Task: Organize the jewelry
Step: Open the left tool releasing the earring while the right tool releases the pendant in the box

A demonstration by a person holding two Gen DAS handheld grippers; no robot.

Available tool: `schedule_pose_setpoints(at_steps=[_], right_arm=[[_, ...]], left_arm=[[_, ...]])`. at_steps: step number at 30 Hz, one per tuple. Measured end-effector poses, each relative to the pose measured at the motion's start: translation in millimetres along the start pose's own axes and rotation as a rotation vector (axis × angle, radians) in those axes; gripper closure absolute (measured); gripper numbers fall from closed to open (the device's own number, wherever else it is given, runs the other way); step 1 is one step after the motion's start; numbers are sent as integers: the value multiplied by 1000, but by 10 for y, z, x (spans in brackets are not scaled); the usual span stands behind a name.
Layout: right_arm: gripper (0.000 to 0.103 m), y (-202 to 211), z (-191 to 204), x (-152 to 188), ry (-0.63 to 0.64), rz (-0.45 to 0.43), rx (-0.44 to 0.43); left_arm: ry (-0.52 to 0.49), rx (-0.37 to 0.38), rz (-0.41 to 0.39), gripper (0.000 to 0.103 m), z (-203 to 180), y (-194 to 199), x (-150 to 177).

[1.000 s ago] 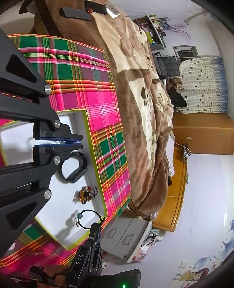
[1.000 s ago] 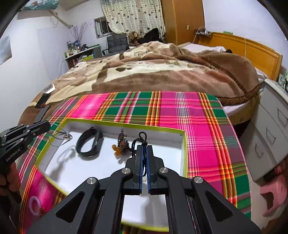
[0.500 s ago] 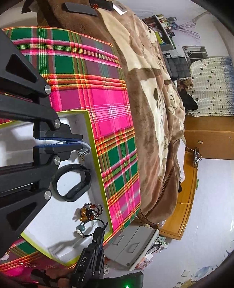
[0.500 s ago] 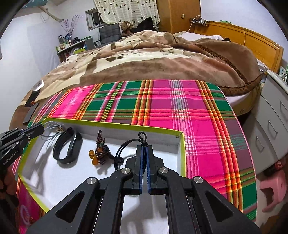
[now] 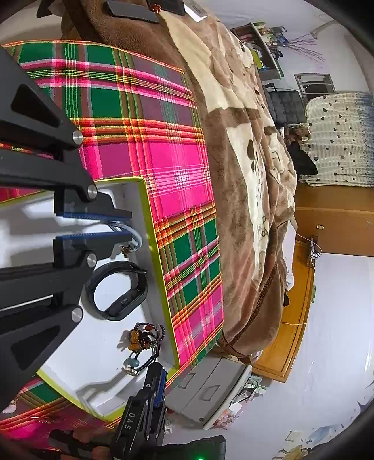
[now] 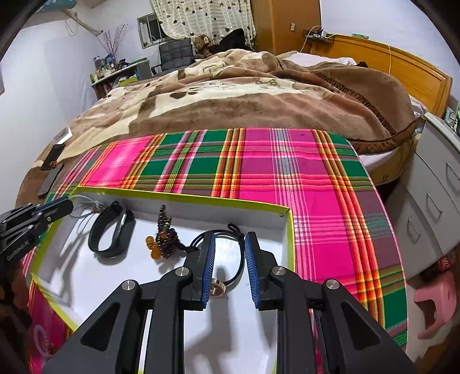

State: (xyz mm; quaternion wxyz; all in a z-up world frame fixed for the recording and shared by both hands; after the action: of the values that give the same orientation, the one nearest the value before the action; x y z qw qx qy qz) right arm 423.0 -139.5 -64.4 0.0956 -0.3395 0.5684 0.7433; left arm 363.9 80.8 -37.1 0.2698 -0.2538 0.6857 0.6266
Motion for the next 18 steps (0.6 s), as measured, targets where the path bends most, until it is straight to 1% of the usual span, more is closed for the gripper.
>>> schedule_pose_setpoints(at_steps=[1, 4, 6, 12, 18], right_arm=[[81, 20, 2, 6, -1, -3, -2], [78, 114, 13, 21, -6, -17, -9], [68, 190, 18, 40, -11, -29, -16], [67, 459, 44, 137, -24, -64, -32], [67, 857, 136, 363, -20, -126, -33]], left_arm=[[0, 0, -2, 91, 2, 19, 6], [2, 3, -13, 89, 7, 100, 26], [2, -2, -19, 89, 3, 163, 40], [7, -5, -49, 89, -33, 446, 128], [10, -5, -110, 89, -154, 860, 298]])
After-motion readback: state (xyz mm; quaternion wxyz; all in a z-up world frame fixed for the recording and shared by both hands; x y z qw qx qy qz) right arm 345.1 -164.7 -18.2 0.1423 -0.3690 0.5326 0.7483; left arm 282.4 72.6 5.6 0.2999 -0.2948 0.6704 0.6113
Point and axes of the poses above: each gripper's, at about its wrist camera, not at the fingertips, and y roughly against the way its jaws point, z to its left, x to its underside, the point moved 5 cm from there along -y, roughly the way its jaws point, and after that the axes turned 3 degrees about z, right-handed, at the moved point
